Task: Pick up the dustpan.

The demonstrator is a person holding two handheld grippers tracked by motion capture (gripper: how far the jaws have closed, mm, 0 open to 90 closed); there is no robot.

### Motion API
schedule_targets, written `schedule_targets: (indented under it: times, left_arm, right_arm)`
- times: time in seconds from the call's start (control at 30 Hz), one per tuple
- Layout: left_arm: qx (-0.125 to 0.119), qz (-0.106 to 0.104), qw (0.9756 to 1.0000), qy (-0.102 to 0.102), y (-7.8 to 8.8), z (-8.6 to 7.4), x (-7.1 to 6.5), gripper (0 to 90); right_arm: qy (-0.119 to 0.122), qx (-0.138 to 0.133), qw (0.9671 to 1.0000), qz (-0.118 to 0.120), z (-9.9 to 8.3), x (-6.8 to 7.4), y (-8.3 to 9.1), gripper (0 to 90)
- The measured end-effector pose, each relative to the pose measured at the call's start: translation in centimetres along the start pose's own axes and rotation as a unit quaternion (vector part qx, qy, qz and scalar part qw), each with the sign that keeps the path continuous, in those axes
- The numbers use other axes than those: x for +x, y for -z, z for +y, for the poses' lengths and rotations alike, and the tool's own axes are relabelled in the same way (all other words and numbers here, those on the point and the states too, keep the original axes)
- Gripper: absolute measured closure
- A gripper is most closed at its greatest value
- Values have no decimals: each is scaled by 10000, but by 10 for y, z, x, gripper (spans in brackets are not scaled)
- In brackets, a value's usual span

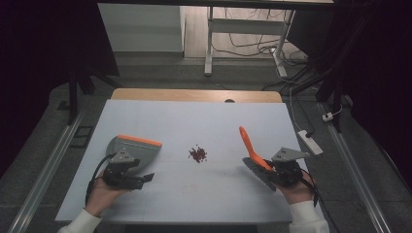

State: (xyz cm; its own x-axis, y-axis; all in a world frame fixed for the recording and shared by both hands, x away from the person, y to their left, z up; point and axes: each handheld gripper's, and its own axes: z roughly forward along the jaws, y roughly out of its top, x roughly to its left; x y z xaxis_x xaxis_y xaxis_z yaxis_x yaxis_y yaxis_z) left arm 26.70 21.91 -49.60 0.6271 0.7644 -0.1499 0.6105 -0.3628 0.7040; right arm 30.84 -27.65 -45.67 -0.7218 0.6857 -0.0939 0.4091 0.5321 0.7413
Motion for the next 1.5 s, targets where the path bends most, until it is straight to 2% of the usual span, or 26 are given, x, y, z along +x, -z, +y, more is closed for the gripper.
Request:
schedule_targets:
  times: [0.73,1.03,1.27,1.4,1.5]
  left_arm:
    - [73,-17,10000,-59,0,8,-7,210]
    - [201,329,9993,0,10,21,-11,211]
    - [342,642,9972,-153,23,35,-16,211]
    - [441,814,9954,-254,26,35,-17,219]
    - [609,920,9931,-408,25,37,-20,218]
  right_arm:
    - [7,-47,10000,-81,1,0,3,699]
    - [-57,-139,9999,-54,1,-4,6,699]
    - [-26,-156,9999,-50,1,-4,7,699]
    - [23,-140,9999,-69,2,-3,7,699]
    - [42,-132,9999,-92,3,-2,7,699]
